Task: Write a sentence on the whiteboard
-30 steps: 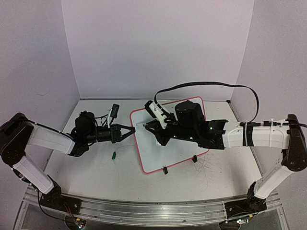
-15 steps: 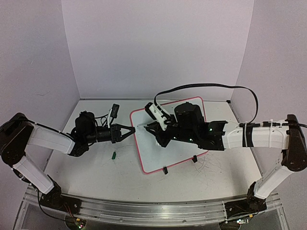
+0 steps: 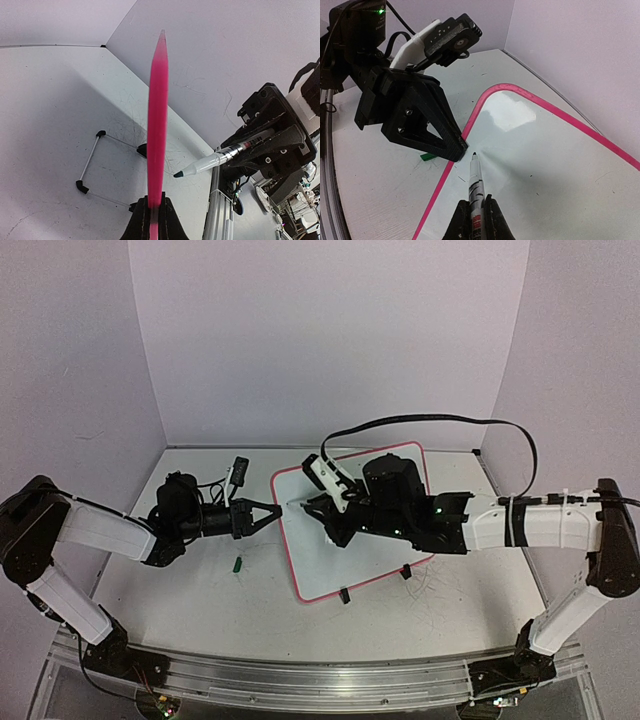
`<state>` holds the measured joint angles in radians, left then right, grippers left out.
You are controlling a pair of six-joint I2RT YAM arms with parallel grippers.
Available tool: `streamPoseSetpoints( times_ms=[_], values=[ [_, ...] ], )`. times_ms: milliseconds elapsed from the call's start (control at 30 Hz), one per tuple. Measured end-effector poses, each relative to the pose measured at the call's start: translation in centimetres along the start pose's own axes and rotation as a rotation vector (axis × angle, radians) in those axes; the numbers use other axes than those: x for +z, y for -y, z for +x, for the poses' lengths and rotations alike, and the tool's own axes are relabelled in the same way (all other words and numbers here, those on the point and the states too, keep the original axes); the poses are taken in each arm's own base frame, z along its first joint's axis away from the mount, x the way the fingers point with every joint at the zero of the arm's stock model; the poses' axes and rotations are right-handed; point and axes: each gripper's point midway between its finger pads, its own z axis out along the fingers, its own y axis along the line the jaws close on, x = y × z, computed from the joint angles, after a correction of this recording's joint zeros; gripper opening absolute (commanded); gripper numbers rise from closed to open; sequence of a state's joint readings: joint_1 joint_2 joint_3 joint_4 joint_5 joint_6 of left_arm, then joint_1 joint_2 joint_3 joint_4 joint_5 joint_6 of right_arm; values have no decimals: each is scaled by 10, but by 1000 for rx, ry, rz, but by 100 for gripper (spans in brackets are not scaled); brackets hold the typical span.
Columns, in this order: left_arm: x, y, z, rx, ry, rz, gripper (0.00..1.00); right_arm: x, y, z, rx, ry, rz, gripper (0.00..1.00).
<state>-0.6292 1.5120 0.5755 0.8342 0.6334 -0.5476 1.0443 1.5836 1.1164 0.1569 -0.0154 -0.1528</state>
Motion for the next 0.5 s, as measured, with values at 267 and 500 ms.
streamPoseSetpoints(
  times_ms=[267, 500],
  values=[
    [0, 0, 0, 0, 0, 0, 0, 6, -1, 9, -2, -24, -2, 0],
    [0, 0, 0, 0, 0, 0, 0, 7, 2, 11, 0, -28, 18, 0]
  ],
)
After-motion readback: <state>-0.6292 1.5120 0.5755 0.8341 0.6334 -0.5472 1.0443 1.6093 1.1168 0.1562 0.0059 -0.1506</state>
